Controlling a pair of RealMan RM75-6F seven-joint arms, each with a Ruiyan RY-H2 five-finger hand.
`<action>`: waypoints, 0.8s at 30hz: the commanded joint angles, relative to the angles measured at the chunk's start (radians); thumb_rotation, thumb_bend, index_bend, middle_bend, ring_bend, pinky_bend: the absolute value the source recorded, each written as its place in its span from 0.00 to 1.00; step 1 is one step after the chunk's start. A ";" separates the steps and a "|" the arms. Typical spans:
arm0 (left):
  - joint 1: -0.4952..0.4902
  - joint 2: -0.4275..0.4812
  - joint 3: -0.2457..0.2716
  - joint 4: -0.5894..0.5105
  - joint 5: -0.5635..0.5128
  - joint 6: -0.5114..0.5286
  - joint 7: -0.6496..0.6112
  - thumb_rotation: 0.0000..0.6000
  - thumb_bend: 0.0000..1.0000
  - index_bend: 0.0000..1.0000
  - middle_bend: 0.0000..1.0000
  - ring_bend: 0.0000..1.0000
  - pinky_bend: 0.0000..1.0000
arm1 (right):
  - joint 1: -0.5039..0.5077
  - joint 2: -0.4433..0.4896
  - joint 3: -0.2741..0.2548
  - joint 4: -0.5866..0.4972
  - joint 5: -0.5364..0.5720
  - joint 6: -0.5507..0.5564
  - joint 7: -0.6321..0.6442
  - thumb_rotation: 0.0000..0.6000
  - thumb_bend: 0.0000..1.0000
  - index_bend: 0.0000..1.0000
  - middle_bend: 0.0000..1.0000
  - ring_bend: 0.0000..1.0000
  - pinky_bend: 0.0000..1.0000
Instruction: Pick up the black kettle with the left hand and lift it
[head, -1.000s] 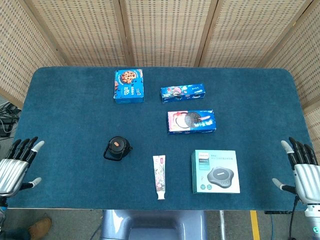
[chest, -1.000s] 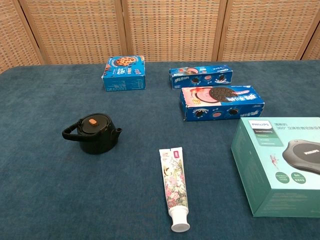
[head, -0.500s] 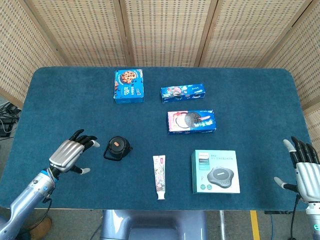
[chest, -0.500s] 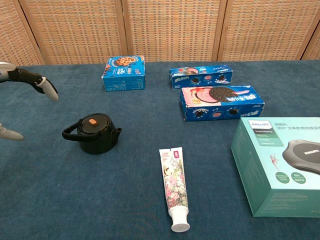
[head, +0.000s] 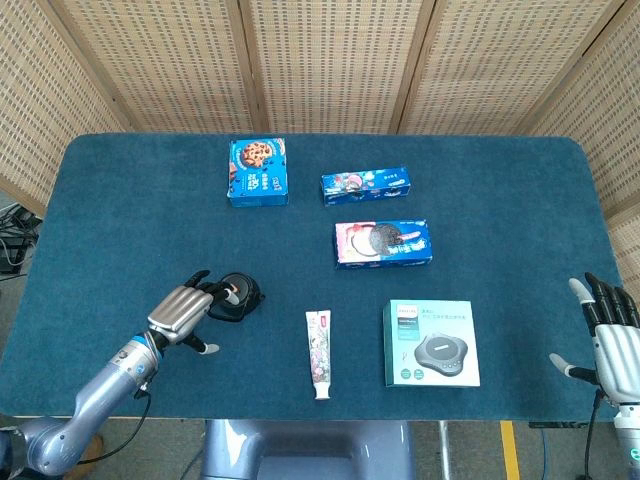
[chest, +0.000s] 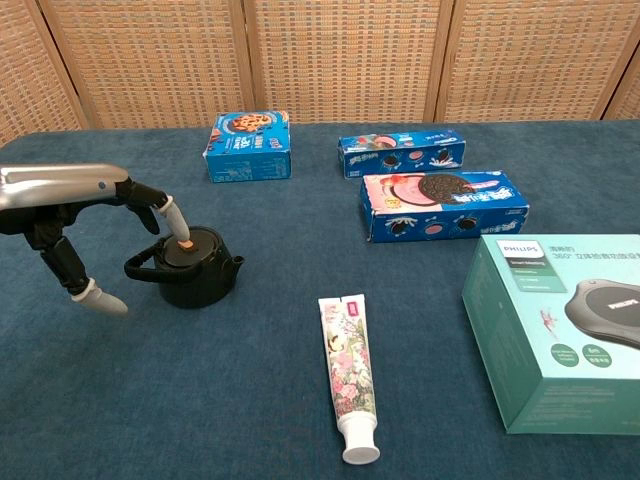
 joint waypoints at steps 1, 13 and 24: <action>-0.027 -0.030 0.017 -0.005 -0.057 0.016 0.046 1.00 0.00 0.29 0.21 0.23 0.00 | 0.001 0.001 0.001 0.002 0.003 -0.003 0.005 1.00 0.00 0.00 0.00 0.00 0.00; -0.057 -0.063 0.054 -0.004 -0.118 0.052 0.080 1.00 0.00 0.35 0.27 0.28 0.00 | 0.001 0.001 0.001 0.005 0.003 -0.003 0.008 1.00 0.00 0.00 0.00 0.00 0.00; -0.064 -0.059 0.071 0.004 -0.122 0.088 0.084 1.00 0.00 0.35 0.27 0.28 0.00 | 0.002 -0.001 0.000 0.005 0.004 -0.005 0.004 1.00 0.00 0.00 0.00 0.00 0.00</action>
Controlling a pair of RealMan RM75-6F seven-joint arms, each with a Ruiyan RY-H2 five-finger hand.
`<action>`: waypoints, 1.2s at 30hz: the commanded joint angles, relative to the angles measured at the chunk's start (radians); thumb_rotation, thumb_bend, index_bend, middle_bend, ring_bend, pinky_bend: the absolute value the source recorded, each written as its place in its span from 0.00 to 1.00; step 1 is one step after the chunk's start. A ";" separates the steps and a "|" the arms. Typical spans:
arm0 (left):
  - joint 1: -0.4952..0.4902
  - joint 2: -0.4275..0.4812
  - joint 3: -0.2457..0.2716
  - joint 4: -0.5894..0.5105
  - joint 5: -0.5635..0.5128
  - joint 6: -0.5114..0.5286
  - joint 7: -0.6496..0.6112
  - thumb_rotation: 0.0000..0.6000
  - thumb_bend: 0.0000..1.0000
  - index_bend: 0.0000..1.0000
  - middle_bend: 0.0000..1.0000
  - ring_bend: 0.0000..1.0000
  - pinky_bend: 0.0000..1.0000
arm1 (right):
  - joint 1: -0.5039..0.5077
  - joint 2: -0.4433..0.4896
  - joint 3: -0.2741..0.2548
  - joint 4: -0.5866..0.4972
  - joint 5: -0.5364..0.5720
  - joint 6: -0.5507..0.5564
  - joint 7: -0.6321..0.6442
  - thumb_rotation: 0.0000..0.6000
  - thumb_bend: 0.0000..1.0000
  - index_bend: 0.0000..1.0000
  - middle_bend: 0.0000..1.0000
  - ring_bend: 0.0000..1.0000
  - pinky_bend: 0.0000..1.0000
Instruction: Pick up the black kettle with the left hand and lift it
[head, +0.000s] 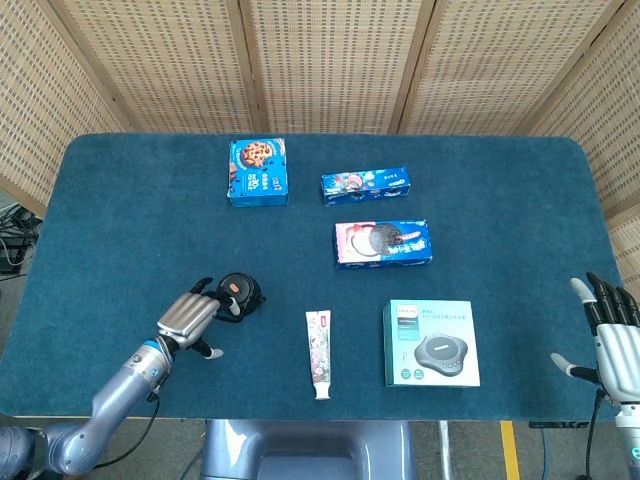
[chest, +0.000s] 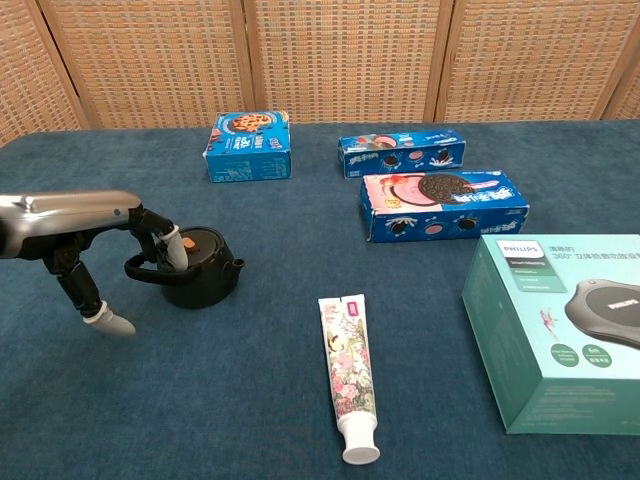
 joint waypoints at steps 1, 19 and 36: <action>0.000 0.002 0.004 0.001 0.006 0.004 -0.005 1.00 0.00 0.35 0.27 0.28 0.00 | 0.000 0.000 0.000 -0.001 -0.001 0.001 -0.002 1.00 0.00 0.00 0.00 0.00 0.00; -0.010 -0.013 0.041 0.022 0.016 -0.003 -0.014 1.00 0.00 0.48 0.39 0.30 0.00 | 0.000 -0.001 -0.003 -0.004 -0.003 0.000 -0.007 1.00 0.00 0.00 0.00 0.00 0.00; -0.004 -0.057 0.068 0.070 0.042 0.000 -0.018 1.00 0.00 0.48 0.39 0.30 0.00 | 0.003 -0.003 -0.004 -0.003 -0.001 -0.007 -0.008 1.00 0.00 0.00 0.00 0.00 0.00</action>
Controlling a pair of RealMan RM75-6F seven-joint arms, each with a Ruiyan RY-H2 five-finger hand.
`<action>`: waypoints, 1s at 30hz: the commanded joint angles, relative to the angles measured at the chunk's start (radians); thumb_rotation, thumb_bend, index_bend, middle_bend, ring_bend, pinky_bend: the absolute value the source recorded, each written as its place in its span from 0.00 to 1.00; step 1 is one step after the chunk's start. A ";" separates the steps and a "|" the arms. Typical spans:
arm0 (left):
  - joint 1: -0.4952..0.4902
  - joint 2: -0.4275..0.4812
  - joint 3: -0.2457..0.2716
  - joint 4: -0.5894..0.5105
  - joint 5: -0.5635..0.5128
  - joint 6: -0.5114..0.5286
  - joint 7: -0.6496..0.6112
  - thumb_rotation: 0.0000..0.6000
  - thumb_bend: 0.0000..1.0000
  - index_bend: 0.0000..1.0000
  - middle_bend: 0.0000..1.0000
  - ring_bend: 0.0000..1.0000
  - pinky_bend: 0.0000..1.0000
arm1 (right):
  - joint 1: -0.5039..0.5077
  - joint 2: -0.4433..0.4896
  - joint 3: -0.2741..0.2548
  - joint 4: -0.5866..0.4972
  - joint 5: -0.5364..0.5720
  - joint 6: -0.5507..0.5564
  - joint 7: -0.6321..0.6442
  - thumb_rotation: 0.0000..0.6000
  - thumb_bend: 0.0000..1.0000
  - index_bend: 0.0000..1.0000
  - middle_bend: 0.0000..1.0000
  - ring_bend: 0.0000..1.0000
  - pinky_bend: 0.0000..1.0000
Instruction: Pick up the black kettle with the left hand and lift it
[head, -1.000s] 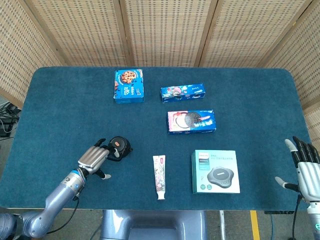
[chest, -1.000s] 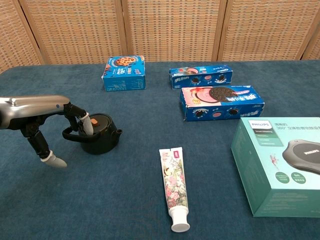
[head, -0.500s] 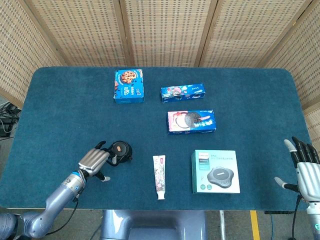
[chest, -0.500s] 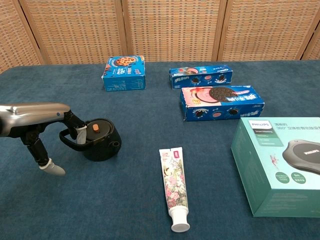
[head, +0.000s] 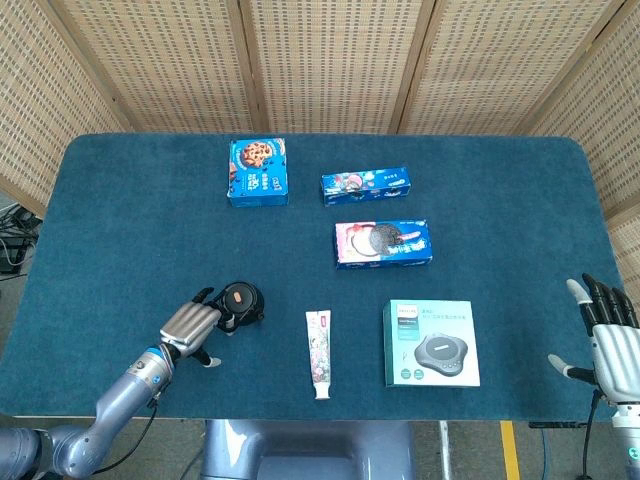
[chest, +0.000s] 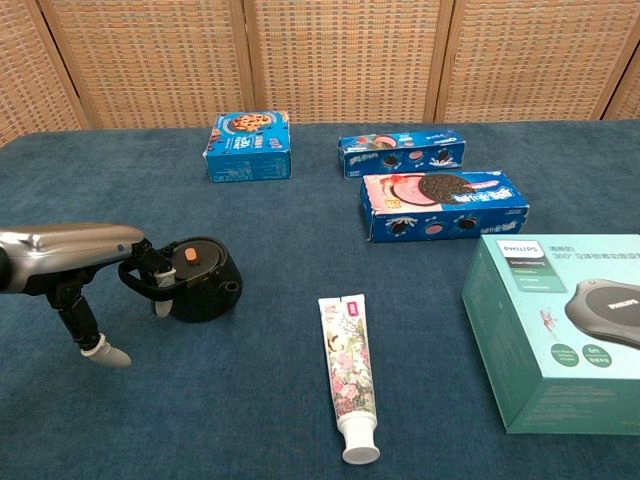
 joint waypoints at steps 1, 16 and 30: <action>0.001 -0.004 0.002 0.004 0.003 0.001 0.000 1.00 0.00 0.48 0.39 0.30 0.00 | 0.000 0.000 -0.001 0.000 0.000 -0.001 0.000 1.00 0.00 0.00 0.00 0.00 0.00; -0.001 -0.031 -0.003 0.020 -0.016 0.029 0.031 1.00 0.00 0.88 0.72 0.51 0.00 | 0.003 -0.002 0.000 0.001 0.003 -0.007 0.000 1.00 0.00 0.00 0.00 0.00 0.00; 0.034 -0.034 0.002 0.095 0.210 0.076 -0.087 0.96 0.00 1.00 1.00 0.71 0.00 | 0.001 -0.001 -0.001 -0.001 -0.001 0.000 -0.001 1.00 0.00 0.00 0.00 0.00 0.00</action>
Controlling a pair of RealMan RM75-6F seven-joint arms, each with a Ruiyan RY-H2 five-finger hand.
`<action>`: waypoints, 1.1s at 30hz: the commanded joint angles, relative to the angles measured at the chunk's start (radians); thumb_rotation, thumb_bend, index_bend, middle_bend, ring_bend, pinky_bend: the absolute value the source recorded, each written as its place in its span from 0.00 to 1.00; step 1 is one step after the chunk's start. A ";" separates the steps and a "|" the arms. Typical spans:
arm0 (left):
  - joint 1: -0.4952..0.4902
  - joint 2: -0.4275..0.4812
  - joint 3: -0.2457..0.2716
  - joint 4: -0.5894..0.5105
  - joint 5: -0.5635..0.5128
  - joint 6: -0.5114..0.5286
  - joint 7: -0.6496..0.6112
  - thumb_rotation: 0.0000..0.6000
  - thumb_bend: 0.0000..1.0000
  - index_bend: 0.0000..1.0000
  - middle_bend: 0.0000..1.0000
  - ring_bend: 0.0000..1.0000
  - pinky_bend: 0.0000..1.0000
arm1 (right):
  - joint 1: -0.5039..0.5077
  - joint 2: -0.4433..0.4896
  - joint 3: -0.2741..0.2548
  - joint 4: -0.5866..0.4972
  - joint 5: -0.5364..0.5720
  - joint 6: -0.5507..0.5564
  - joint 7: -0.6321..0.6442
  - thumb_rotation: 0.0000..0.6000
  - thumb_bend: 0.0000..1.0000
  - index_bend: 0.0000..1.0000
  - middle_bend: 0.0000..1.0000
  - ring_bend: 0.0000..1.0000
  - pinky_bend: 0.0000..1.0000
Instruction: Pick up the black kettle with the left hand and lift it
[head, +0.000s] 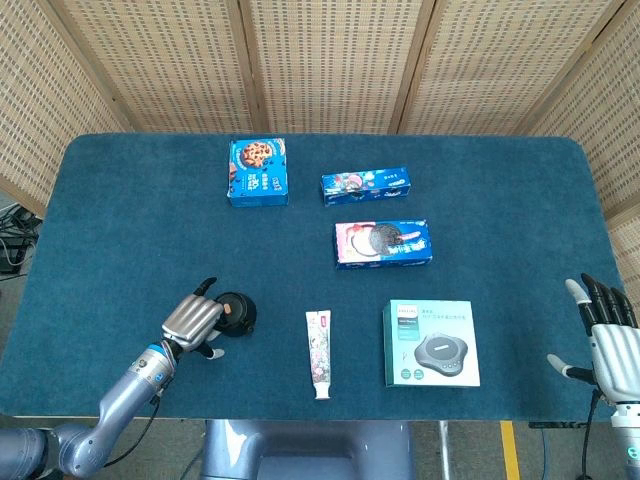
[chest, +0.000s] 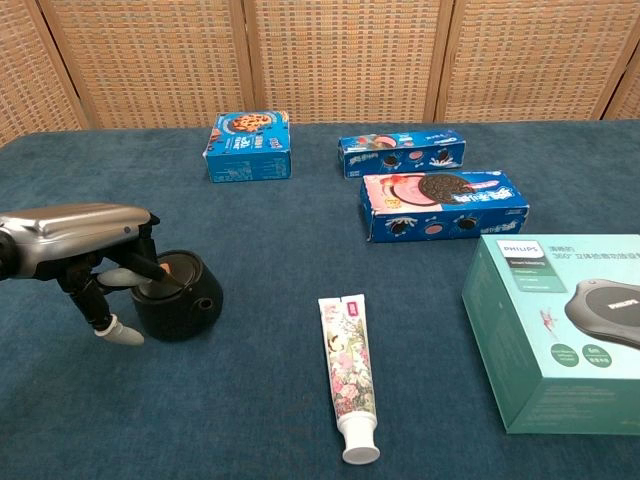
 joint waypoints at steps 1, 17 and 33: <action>0.011 0.012 0.012 0.040 0.094 -0.001 -0.058 0.93 0.00 1.00 1.00 0.72 0.00 | 0.000 0.000 0.000 0.000 0.000 0.001 -0.001 1.00 0.00 0.00 0.00 0.00 0.00; 0.014 0.128 -0.003 -0.020 0.111 -0.037 -0.106 0.68 0.00 1.00 1.00 0.82 0.00 | -0.002 -0.002 -0.004 -0.009 -0.009 0.006 -0.014 1.00 0.00 0.00 0.00 0.00 0.00; 0.026 0.262 -0.052 -0.179 0.021 -0.067 -0.194 0.38 0.26 1.00 1.00 0.86 0.00 | -0.005 0.000 -0.009 -0.019 -0.021 0.012 -0.019 1.00 0.00 0.00 0.00 0.00 0.00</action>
